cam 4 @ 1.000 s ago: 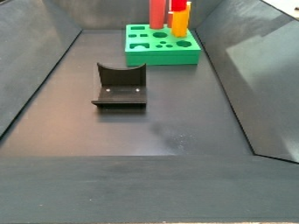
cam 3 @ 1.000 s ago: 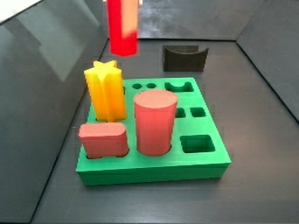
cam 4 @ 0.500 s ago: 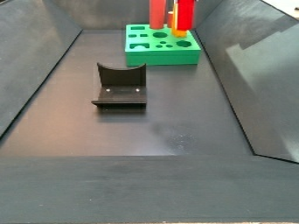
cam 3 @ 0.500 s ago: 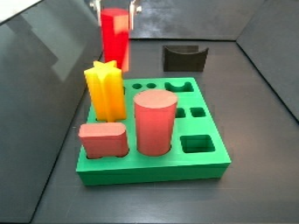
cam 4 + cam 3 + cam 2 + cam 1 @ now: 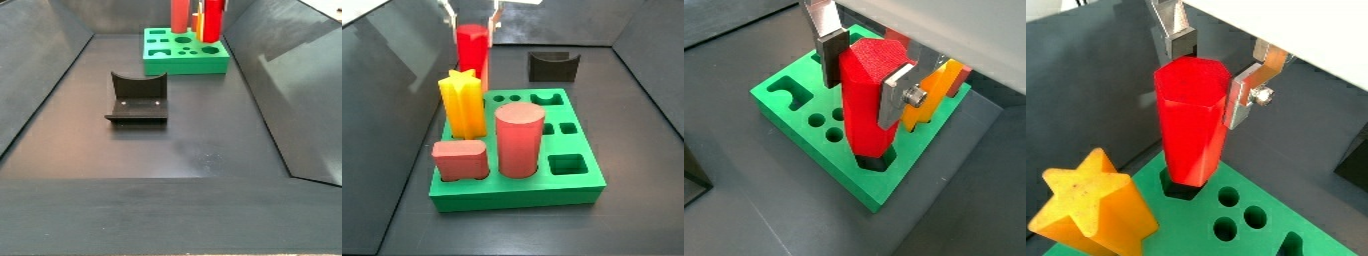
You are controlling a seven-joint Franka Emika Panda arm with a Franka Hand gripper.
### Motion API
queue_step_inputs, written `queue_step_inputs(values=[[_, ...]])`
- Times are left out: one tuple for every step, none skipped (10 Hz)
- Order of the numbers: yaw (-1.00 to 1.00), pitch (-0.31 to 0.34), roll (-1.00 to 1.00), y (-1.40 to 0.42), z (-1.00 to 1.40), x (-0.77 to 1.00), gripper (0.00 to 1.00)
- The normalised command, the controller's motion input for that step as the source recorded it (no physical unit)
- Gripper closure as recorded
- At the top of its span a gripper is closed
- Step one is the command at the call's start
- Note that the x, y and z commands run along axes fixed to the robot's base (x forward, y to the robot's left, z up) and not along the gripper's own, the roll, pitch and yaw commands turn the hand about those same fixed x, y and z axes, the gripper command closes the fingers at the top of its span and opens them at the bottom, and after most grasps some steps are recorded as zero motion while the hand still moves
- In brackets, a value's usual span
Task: Pick up the hexagon object. Move up. Move to above the board. Insert the hexagon object.
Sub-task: Insert the hexagon object.
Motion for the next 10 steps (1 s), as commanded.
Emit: queue_step_inputs(values=[[0.10,-0.086,0.00,0.00,-0.27,-0.06,1.00],[0.08,-0.073,0.00,0.00,-0.23,-0.05,1.00],[0.09,-0.076,0.00,0.00,-0.30,-0.04,1.00],[0.07,-0.081,0.00,0.00,-0.23,-0.05,1.00],[0.08,-0.073,0.00,0.00,-0.20,-0.01,1.00],[0.09,-0.066,0.00,0.00,-0.19,0.00,1.00],[0.23,-0.080,-0.04,-0.03,-0.22,-0.01,1.00],[0.26,-0.070,-0.02,-0.03,-0.18,-0.04,1.00],[0.20,-0.063,-0.02,0.00,-0.09,-0.04,1.00],[0.12,-0.043,0.00,0.00,-0.05,-0.02,1.00]])
